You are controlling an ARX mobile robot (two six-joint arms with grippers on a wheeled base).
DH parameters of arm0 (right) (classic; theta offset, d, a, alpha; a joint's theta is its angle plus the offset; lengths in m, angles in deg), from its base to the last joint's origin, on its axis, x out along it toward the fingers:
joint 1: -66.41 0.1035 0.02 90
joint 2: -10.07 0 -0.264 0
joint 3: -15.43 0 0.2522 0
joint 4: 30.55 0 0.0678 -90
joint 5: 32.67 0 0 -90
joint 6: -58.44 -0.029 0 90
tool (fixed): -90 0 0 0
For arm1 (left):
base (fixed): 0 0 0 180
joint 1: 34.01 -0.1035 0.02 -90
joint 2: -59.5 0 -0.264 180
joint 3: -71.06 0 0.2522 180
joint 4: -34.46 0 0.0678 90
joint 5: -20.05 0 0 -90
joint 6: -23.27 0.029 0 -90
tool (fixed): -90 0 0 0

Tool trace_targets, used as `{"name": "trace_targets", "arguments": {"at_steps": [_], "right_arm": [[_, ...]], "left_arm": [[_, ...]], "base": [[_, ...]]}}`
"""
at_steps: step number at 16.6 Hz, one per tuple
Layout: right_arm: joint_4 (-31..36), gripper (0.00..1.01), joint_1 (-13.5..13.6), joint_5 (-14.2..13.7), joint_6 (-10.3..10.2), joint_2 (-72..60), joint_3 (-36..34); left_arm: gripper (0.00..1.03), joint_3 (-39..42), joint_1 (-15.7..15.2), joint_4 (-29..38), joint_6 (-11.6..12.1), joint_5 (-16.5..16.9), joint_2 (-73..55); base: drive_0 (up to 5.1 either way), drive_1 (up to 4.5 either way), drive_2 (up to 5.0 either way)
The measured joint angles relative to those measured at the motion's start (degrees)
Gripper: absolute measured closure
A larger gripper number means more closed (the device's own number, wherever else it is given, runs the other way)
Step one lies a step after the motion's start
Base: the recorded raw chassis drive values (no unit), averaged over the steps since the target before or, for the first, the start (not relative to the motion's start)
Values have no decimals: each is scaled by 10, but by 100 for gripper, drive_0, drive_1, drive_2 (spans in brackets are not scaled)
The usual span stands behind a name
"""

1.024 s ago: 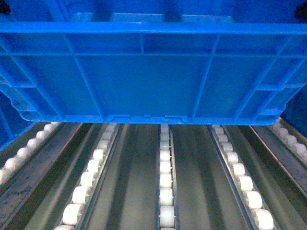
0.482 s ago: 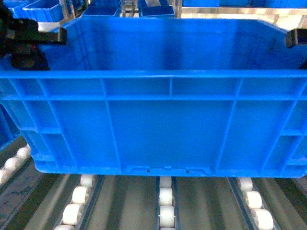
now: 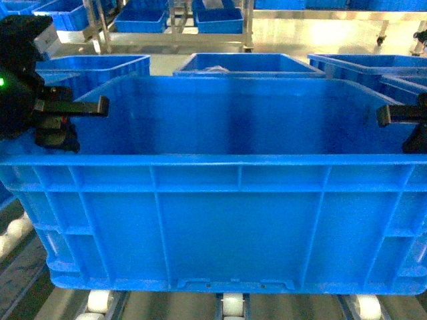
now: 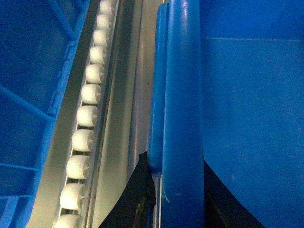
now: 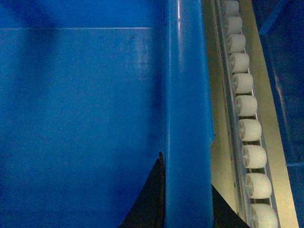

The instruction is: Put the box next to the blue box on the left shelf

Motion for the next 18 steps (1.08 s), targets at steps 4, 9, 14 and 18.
{"name": "trace_targets", "arguments": {"at_steps": [4, 9, 14, 18], "right_arm": [[-7, 88, 0, -7, -2, -8, -1], [-2, 36, 17, -23, 27, -18, -3], [3, 1, 22, -21, 33, -11, -3], [6, 3, 26, -19, 33, -10, -3]], "left_arm": [[72, 1, 6, -6, -6, 1, -6], [19, 9, 20, 58, -26, 27, -3], [5, 10, 29, 58, -17, 30, 1], [5, 29, 40, 59, 62, -19, 1]], "base": [[0, 0, 0], [0, 0, 0], [0, 0, 0], [0, 0, 0]]}}
